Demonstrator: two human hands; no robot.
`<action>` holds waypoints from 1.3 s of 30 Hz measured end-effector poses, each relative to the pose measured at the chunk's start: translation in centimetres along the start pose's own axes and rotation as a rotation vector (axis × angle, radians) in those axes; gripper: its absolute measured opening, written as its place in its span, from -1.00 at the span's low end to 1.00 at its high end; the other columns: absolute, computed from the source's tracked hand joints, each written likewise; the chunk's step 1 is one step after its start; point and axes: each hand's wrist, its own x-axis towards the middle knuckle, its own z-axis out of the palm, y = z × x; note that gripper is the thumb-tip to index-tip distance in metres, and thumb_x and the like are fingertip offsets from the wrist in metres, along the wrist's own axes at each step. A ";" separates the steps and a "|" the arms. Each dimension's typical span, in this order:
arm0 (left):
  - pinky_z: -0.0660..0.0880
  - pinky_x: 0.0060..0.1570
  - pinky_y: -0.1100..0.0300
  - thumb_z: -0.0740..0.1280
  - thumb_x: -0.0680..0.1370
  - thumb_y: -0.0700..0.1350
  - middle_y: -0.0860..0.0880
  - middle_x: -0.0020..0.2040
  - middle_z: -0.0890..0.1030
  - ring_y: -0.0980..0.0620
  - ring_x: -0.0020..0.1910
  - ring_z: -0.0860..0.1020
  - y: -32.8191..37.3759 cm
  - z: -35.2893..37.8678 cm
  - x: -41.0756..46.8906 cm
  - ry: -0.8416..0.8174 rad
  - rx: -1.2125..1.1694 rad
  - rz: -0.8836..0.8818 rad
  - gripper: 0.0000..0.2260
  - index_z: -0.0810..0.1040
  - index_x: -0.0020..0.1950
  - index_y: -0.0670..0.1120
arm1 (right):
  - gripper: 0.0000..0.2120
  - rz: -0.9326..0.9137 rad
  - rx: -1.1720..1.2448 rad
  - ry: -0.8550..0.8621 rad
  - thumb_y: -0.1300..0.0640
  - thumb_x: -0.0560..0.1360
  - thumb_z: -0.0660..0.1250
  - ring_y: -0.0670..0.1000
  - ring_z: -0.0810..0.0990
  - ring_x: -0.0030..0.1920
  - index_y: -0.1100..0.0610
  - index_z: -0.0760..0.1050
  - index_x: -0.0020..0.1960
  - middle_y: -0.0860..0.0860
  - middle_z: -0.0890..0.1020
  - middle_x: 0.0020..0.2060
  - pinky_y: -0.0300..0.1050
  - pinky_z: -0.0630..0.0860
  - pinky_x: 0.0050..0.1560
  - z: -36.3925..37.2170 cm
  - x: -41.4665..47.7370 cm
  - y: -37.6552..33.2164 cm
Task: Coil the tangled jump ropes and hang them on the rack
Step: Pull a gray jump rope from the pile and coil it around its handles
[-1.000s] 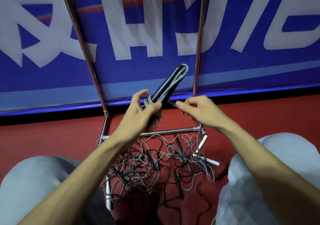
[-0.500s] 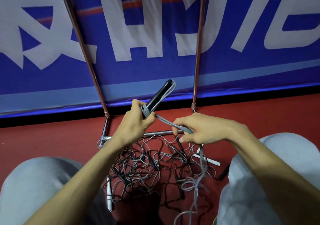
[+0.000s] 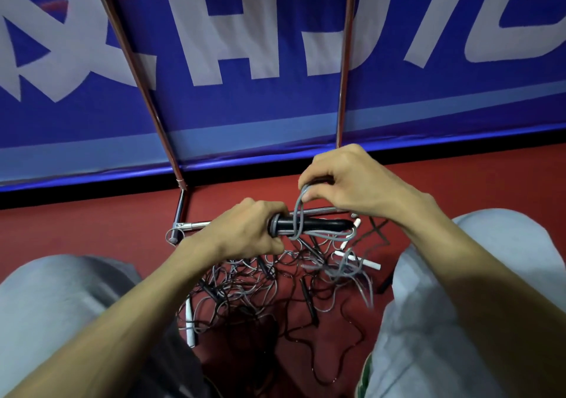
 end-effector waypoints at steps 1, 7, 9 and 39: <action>0.46 -0.32 0.13 0.44 0.33 -0.06 0.03 -0.41 0.51 0.06 -0.42 0.43 0.1 0.0 0.0 -0.018 -0.029 0.029 -0.82 0.48 -0.14 0.05 | -0.90 0.008 0.003 0.034 0.06 0.35 0.51 -0.11 0.59 -0.26 0.06 0.67 -0.17 -0.09 0.67 -0.28 -0.02 0.53 -0.15 0.2 0.1 0.2; 0.34 -0.36 0.14 0.32 0.35 0.39 -0.02 -0.41 0.49 0.11 -0.46 0.33 0.4 0.0 -0.3 0.040 -0.102 0.084 -0.56 0.55 -0.13 0.02 | -0.74 0.256 0.056 0.083 -0.19 0.26 0.51 -0.06 0.41 -0.42 -0.01 0.67 -0.25 -0.02 0.59 -0.46 -0.16 0.36 -0.32 0.8 0.2 1.9; 0.33 -0.36 0.14 0.26 0.39 0.28 0.00 -0.38 0.47 0.13 -0.43 0.32 0.5 -0.4 -0.4 0.050 -0.232 0.131 -0.67 0.51 -0.14 0.04 | -0.78 0.289 0.100 0.074 -0.14 0.29 0.51 -0.09 0.38 -0.42 0.01 0.67 -0.27 0.03 0.58 -0.47 -0.23 0.32 -0.32 0.8 0.5 2.2; 0.28 -0.52 0.28 0.20 0.64 -0.11 -0.19 -0.25 0.50 0.05 -0.52 0.46 0.1 -2.3 0.8 0.492 -1.202 -0.182 -0.87 0.51 0.12 -0.06 | -0.76 0.373 0.102 -0.608 -0.01 0.60 0.21 -0.01 0.66 -0.41 0.14 0.45 -0.12 0.20 0.64 -0.39 -0.18 0.51 -0.21 0.7 0.0 0.3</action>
